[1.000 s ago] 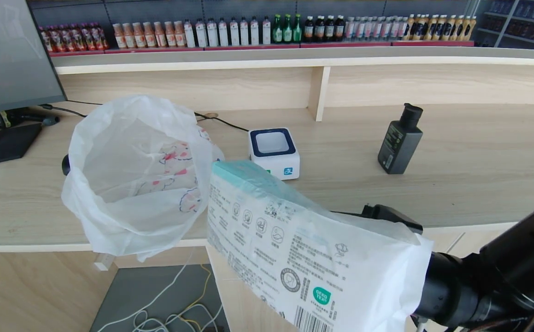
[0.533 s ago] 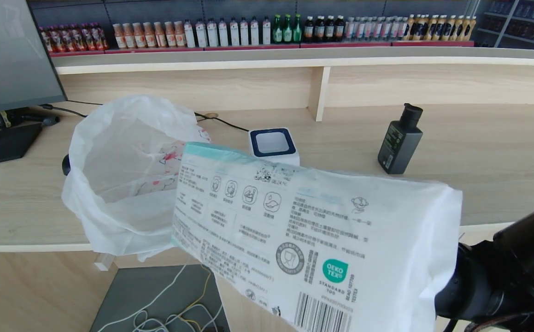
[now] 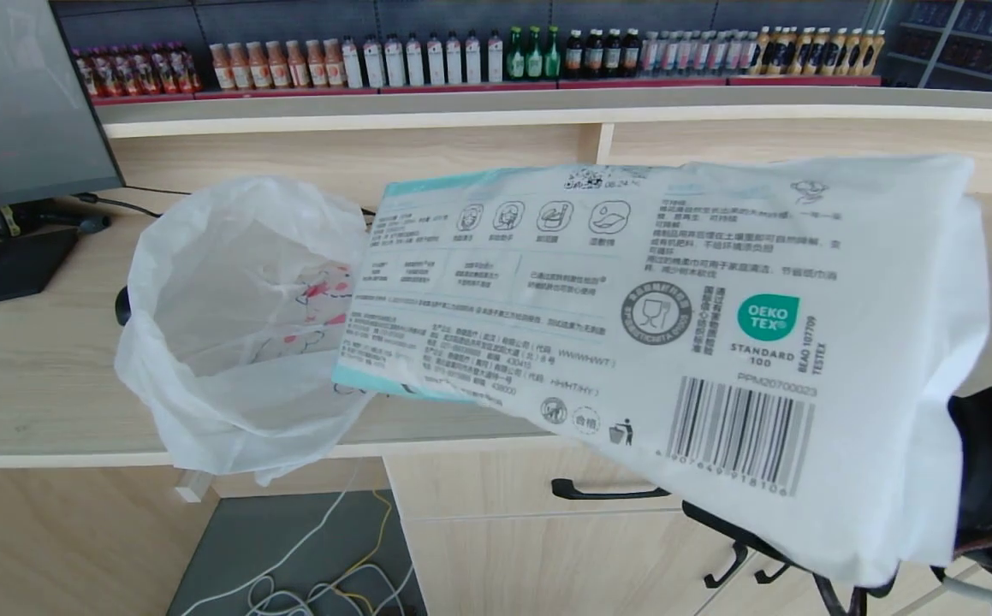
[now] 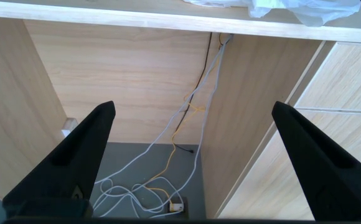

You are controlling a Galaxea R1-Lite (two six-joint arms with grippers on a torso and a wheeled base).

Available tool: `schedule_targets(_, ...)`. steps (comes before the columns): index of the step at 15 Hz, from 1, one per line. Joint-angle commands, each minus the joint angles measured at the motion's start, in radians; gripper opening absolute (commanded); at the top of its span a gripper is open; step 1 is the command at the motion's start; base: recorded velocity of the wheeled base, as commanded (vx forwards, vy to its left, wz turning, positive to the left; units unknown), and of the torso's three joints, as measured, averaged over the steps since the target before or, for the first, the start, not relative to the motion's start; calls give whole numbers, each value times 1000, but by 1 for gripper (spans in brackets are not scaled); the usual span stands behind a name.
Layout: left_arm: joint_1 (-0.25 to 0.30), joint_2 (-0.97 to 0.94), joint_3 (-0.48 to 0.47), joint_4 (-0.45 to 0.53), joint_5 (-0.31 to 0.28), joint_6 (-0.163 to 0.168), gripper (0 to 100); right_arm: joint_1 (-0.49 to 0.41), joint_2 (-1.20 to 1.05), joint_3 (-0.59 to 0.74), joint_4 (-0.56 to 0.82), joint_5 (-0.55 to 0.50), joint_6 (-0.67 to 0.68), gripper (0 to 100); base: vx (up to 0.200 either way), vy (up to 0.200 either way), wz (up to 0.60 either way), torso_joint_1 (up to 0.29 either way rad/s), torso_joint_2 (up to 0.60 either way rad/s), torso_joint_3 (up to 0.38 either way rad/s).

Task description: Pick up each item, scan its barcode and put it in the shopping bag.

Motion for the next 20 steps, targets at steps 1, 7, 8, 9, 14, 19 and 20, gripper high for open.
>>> schedule_targets(1,0,0,0,-2,0,-1,100,-5,-16,-1,0,0,0,0,0,0,0,0,0,0)
schedule_targets(7,0,0,0,-2,0,-1,100,-5,-5,-3,0,0,0,0,0,0,0,0,0,0)
schedule_targets(8,0,0,0,0,0,-1,100,-5,-1,-4,0,0,0,0,0,0,0,0,0,0)
schedule_targets(9,0,0,0,0,0,-1,100,-6,2,-7,0,0,0,0,0,0,0,0,0,0)
schedule_targets(14,0,0,0,0,0,-1,100,-5,19,-18,0,0,0,0,0,0,0,0,0,0)
schedule_targets(19,0,0,0,-2,0,-1,100,-5,21,-32,0,0,-2,0,0,0,0,0,0,0)
schedule_targets(20,-2,0,0,0,0,1,100,-5,21,-32,0,0,-2,0,0,0,0,0,0,0)
